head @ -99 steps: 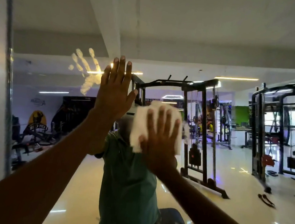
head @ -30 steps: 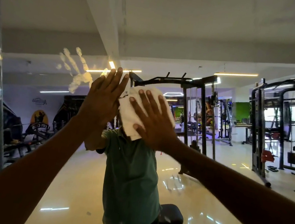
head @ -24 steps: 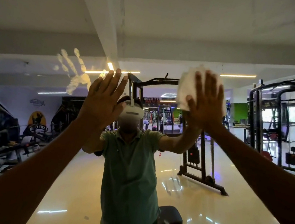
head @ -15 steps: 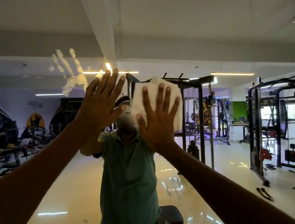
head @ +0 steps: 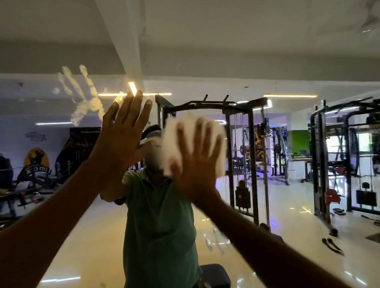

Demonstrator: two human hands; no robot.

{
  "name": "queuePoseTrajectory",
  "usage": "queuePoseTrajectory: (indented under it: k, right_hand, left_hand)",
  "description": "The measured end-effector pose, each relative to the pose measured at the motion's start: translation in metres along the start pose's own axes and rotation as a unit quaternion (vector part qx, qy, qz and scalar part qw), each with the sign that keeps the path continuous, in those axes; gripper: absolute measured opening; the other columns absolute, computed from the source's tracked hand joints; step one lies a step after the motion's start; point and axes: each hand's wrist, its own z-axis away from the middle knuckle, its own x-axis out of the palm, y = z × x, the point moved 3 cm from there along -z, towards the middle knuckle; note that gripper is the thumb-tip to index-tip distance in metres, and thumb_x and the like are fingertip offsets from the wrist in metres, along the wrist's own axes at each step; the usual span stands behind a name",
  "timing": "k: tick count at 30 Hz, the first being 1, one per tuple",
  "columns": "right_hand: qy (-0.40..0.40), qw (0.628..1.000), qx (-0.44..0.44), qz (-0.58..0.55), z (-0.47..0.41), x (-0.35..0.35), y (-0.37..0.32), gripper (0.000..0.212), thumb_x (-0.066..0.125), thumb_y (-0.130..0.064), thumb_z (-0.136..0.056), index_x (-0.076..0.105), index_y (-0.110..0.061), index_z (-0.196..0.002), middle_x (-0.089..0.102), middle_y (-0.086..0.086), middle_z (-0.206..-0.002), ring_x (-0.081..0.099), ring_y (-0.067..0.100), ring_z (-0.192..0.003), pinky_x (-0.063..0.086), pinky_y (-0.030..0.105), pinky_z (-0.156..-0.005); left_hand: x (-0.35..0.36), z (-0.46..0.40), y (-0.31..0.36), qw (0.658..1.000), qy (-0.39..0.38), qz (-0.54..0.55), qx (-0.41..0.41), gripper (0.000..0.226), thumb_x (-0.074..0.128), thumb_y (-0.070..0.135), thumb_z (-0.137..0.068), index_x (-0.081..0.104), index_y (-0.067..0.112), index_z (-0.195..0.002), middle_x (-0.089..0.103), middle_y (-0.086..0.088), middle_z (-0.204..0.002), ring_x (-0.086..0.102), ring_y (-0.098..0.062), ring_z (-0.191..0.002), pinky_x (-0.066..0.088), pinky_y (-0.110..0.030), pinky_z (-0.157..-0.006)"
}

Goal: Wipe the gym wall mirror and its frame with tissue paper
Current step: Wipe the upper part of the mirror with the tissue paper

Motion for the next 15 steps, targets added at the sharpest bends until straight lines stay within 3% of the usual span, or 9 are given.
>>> queuePoseTrajectory:
  k: [3,6,8,11,13,15]
  right_hand:
    - [-0.043,0.994,-0.094,-0.019,0.048,0.012,-0.007,0.076,0.035,-0.061,-0.105,0.012,-0.026,-0.168,-0.006,0.017,-0.174,-0.011,0.038,-0.160,-0.001,0.069,-0.125]
    - [-0.052,0.993,-0.106,0.027,0.055,0.002,0.048,0.078,0.035,-0.061,-0.105,0.006,-0.026,-0.168,-0.008,0.017,-0.174,-0.010,0.038,-0.161,0.004,0.069,-0.125]
    - [-0.033,0.996,-0.027,0.073,0.051,-0.012,0.109,0.078,0.029,-0.062,-0.105,0.005,-0.022,-0.168,-0.002,0.021,-0.174,-0.002,0.042,-0.160,0.010,0.069,-0.124]
    - [-0.013,0.982,0.177,0.058,0.042,-0.027,0.197,0.079,0.009,-0.068,-0.105,0.005,-0.019,-0.168,0.003,0.024,-0.173,0.005,0.046,-0.159,0.017,0.072,-0.120]
    - [0.005,0.961,0.276,0.018,0.035,-0.029,0.204,0.082,0.004,-0.071,-0.104,0.009,-0.019,-0.167,0.007,0.026,-0.172,0.009,0.049,-0.158,0.018,0.075,-0.118]
    - [0.025,0.954,0.299,0.013,0.034,-0.024,0.168,0.081,0.008,-0.068,-0.105,0.015,-0.016,-0.167,0.008,0.026,-0.171,0.009,0.049,-0.157,0.015,0.075,-0.120]
  left_hand:
    - [-0.004,0.003,-0.001,1.000,-0.014,0.011,-0.005,0.089,0.032,0.064,-0.097,0.010,0.013,-0.166,0.001,-0.016,-0.173,0.001,-0.035,-0.160,0.010,-0.057,-0.126]
    - [-0.010,0.003,0.009,0.999,-0.020,0.004,-0.045,0.084,0.051,0.048,-0.099,0.014,0.011,-0.165,0.007,-0.019,-0.172,0.006,-0.037,-0.159,0.012,-0.056,-0.125]
    - [-0.008,0.008,0.026,0.998,-0.027,-0.007,-0.057,0.079,0.048,0.046,-0.101,0.017,0.008,-0.164,0.013,-0.024,-0.169,0.012,-0.042,-0.157,0.016,-0.056,-0.122]
    - [0.003,0.025,0.053,0.997,-0.045,0.010,-0.068,0.085,0.035,0.063,-0.099,0.012,0.014,-0.165,0.006,-0.024,-0.170,0.007,-0.043,-0.157,0.015,-0.060,-0.124]
    - [0.009,0.033,0.063,0.996,-0.047,0.018,-0.079,0.096,0.030,0.075,-0.093,0.008,0.015,-0.166,0.000,-0.024,-0.171,0.001,-0.043,-0.158,0.009,-0.060,-0.125]
    - [0.013,0.035,0.067,0.995,-0.048,0.018,-0.085,0.105,0.028,0.081,-0.089,0.006,0.014,-0.166,-0.003,-0.025,-0.170,0.000,-0.044,-0.157,0.007,-0.061,-0.125]
